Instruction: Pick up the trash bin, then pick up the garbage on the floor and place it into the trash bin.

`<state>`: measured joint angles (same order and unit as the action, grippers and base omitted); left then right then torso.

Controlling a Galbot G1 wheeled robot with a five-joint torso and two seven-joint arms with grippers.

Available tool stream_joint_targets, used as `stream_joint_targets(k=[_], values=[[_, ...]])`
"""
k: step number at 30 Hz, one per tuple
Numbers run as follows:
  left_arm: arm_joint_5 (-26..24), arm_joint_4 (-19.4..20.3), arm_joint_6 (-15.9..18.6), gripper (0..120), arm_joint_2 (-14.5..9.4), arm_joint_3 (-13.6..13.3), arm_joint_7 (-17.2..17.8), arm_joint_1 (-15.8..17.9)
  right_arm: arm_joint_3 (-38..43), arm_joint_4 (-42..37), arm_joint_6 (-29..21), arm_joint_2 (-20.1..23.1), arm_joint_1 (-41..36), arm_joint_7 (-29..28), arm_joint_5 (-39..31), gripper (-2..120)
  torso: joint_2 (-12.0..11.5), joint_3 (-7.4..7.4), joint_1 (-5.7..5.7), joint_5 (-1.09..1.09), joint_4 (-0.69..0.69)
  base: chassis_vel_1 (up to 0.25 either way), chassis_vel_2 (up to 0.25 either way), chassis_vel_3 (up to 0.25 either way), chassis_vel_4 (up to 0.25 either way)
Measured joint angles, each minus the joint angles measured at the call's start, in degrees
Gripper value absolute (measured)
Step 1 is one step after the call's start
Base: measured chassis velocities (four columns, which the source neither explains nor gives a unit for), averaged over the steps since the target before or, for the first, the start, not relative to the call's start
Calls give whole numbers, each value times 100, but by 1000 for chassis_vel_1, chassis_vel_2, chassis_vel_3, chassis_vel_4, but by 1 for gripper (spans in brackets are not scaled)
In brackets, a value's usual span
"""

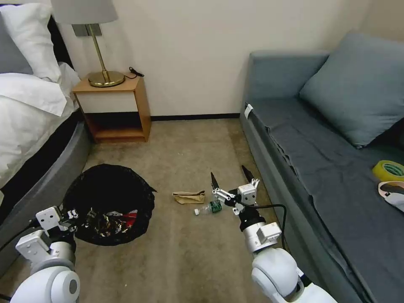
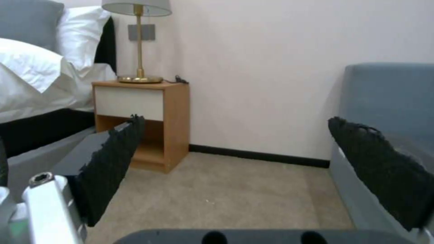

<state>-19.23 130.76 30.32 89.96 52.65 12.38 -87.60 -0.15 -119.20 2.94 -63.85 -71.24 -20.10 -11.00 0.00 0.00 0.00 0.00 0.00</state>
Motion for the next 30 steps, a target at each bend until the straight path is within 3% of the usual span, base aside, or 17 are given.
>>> stream_joint_targets(k=[30], values=[[-70, -58, 6, 4, -20, 69, -6, 23, -192, 296, 78, 71, 212, 52, -130, 100, 0, 0, 0, 0, 0, -9, 7, 8, -8]])
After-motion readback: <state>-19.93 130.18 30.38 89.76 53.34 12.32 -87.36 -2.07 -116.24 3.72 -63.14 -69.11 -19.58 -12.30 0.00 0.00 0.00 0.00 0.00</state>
